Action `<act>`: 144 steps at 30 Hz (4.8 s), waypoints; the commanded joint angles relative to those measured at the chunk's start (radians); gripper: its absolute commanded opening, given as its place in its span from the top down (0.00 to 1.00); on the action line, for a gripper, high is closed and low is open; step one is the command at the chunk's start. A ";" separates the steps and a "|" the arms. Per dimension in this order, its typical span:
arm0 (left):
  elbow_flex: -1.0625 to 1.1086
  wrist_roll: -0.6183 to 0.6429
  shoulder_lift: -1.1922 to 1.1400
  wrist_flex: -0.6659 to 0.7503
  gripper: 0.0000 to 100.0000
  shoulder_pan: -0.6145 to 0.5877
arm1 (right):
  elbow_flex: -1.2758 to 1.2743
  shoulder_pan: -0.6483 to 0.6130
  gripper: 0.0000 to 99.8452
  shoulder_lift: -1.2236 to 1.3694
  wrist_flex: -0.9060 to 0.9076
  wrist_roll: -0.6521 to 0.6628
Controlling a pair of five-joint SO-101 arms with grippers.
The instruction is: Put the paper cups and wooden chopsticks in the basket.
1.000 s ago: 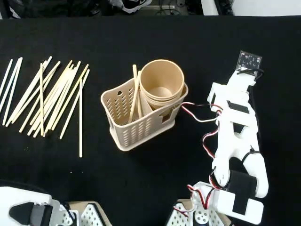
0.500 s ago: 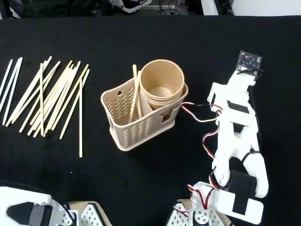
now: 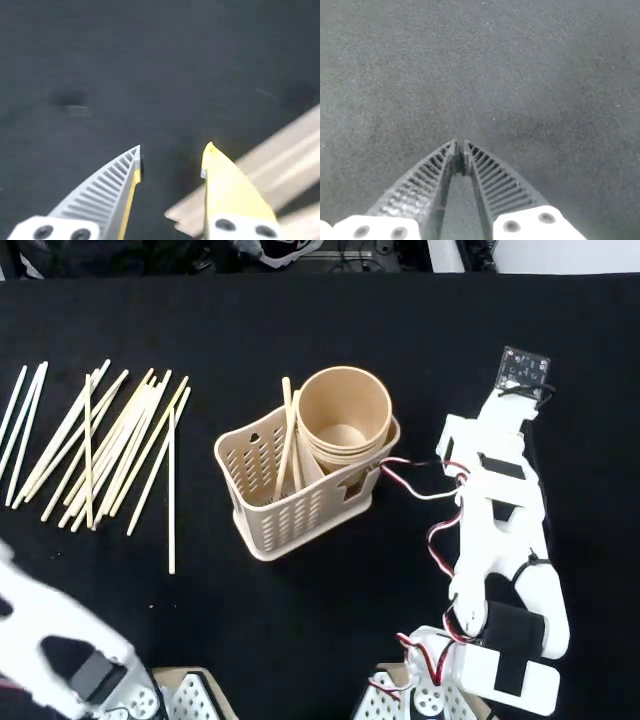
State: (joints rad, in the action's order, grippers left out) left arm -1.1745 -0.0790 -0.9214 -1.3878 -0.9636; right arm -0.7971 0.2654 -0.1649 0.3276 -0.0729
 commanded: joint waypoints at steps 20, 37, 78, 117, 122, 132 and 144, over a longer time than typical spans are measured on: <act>-0.031 -0.304 -0.229 -0.295 0.74 0.553 | 0.007 -0.009 0.98 -0.002 -0.021 0.009; -0.019 -0.324 -0.072 -0.374 0.97 0.607 | 0.007 -0.009 0.98 -0.002 -0.021 0.009; 1.607 0.046 1.926 0.565 0.97 0.903 | 0.007 0.002 0.98 -0.002 -0.021 0.009; 1.853 0.305 2.114 0.537 0.75 1.265 | 0.008 0.000 0.98 -0.002 -0.021 0.064; 1.639 0.292 2.093 0.393 0.76 1.018 | 0.007 0.000 0.98 -0.002 -0.021 0.068; 1.520 0.029 1.622 0.189 0.76 0.656 | 0.007 0.000 0.98 -0.002 -0.021 0.069; 1.233 -0.124 0.832 0.296 0.74 0.585 | 0.004 0.000 0.98 -0.002 -0.021 0.071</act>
State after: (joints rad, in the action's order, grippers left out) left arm 0.2079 -0.1895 0.0760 -1.1055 -0.3422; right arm -0.7986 0.2654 -0.1649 0.3276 -0.0130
